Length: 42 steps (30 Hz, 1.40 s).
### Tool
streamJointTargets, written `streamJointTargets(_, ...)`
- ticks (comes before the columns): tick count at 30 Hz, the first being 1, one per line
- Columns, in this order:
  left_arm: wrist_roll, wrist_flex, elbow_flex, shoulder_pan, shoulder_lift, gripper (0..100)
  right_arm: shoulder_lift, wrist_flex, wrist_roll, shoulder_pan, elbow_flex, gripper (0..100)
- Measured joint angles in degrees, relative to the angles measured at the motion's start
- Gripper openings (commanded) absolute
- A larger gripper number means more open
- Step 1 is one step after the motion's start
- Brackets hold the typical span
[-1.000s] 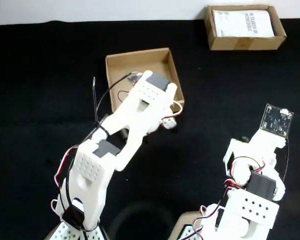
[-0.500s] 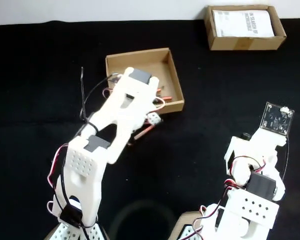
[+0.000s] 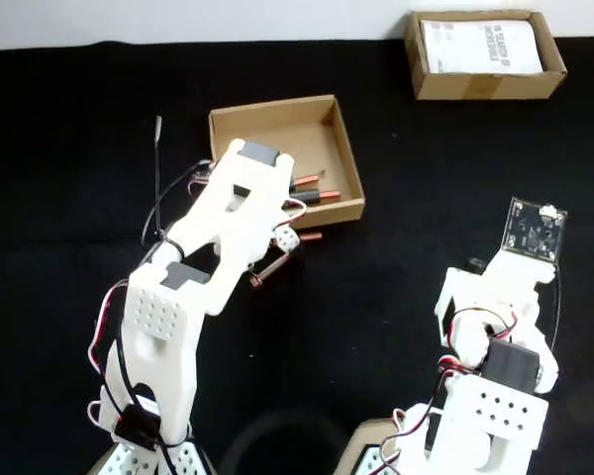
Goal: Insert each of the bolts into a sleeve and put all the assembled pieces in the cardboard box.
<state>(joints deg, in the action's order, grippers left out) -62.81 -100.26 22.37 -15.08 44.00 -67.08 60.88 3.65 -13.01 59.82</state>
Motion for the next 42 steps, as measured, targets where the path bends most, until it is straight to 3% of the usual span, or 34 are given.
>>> streamJointTargets(12, -2.46, -0.53, 2.55, -1.49, 2.55, 35, 0.00, 0.00, 0.00, 0.00, 0.00, 0.7)
streamJointTargets(18, -2.46, -0.70, 7.47, 2.73, 3.16, 35, 0.00, 0.00, 0.00, 0.00, 0.00, 0.7)
streamJointTargets(21, -2.46, -0.70, 11.78, 5.19, 3.52, 28, 0.00, 0.00, 0.09, 0.09, 0.00, 0.7)
streamJointTargets(28, -0.88, -0.35, 19.08, 12.40, 3.52, 0, 0.00, 0.00, 0.18, 3.52, 0.00, 0.7)
streamJointTargets(34, 4.48, -0.09, 19.34, 13.71, 3.52, 3, 0.00, 0.00, 0.18, 4.92, 0.00, 0.7)
streamJointTargets(42, 5.10, -0.09, 19.34, 13.63, 3.52, 3, 0.00, 0.00, 0.18, 4.92, 0.09, 0.7)
